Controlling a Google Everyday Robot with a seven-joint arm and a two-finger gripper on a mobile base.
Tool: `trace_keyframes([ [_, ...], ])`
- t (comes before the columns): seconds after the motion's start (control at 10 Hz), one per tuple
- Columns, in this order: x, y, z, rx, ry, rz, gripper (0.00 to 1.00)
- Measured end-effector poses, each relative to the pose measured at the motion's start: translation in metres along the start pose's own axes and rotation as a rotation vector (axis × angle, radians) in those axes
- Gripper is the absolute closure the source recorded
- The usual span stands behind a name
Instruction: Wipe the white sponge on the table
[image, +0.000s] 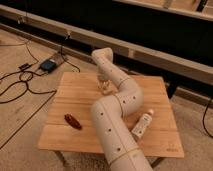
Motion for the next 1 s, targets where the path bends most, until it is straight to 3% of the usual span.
trace_keyframes([
  [0.2, -0.012, 0.029, -0.009, 0.003, -0.031, -0.063, 1.0],
  [0.5, -0.016, 0.057, -0.014, -0.011, -0.038, -0.127, 1.0],
  [0.7, -0.014, 0.085, -0.016, -0.046, -0.029, -0.186, 1.0],
  [1.0, -0.004, 0.106, -0.021, -0.108, 0.002, -0.233, 1.0],
])
